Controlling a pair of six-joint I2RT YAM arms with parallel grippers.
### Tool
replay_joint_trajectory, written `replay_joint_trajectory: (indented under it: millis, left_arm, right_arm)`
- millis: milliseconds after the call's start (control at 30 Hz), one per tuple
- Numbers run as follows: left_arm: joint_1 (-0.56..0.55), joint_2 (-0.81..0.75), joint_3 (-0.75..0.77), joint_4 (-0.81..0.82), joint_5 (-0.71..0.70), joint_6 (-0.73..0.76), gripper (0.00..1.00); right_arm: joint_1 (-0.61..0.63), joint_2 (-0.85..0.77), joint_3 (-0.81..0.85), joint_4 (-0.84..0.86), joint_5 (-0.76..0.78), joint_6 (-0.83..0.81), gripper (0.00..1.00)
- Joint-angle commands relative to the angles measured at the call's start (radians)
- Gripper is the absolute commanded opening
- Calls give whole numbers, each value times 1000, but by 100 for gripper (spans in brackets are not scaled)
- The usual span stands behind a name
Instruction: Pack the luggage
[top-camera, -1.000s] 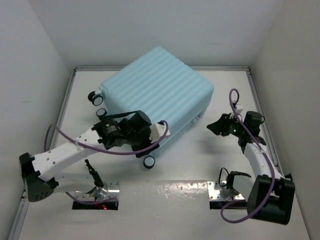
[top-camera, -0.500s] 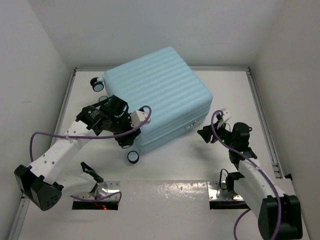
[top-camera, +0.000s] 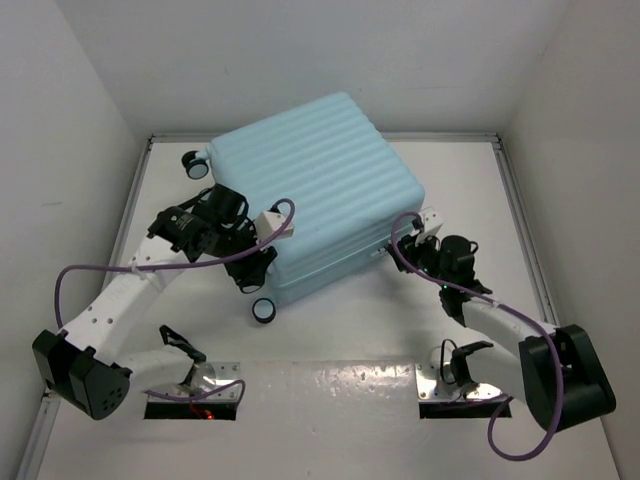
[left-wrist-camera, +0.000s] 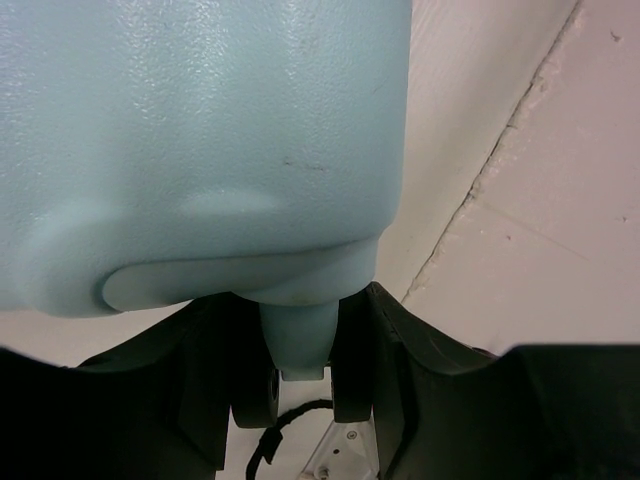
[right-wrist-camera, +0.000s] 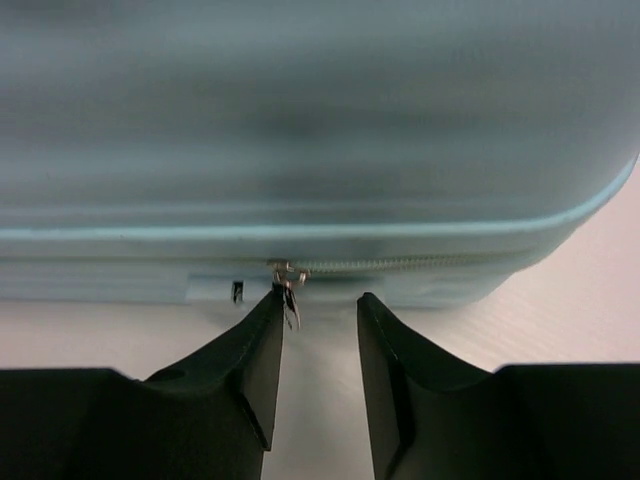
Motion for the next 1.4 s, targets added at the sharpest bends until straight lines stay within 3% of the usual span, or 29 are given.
replay_joint_trajectory:
  millis: [0,233,433,500,667,1000,1233,1367]
  left_arm:
    - [65,6,14,252,-75,52,0]
    - [114,15,-5,261,-42,62,0]
    - [163,39,6,271,-18,62,0]
    - [175,39,6,281,-18,53,0]
    - [232,39,6,281,-30,52,0]
    - [500,123,-5,290,-130,51,0]
    - [668,296,73,363,-235,22,0]
    - [743,485,259,375,-225,-22,0]
  right_arm:
    - [22,20,60,119,31,-7,35]
    - [59,24,69,113,37,8,31]
    - [69,90,74,131,49,-24,13]
    - [71,107,75,137,49,-24,0]
    - [76,94,69,139,127,-45,0]
    - [-58,29,51,91,220,-133,0]
    - [-171,170,155,170,152,-190,0]
    - [-222,317,256,219,62,-196,0]
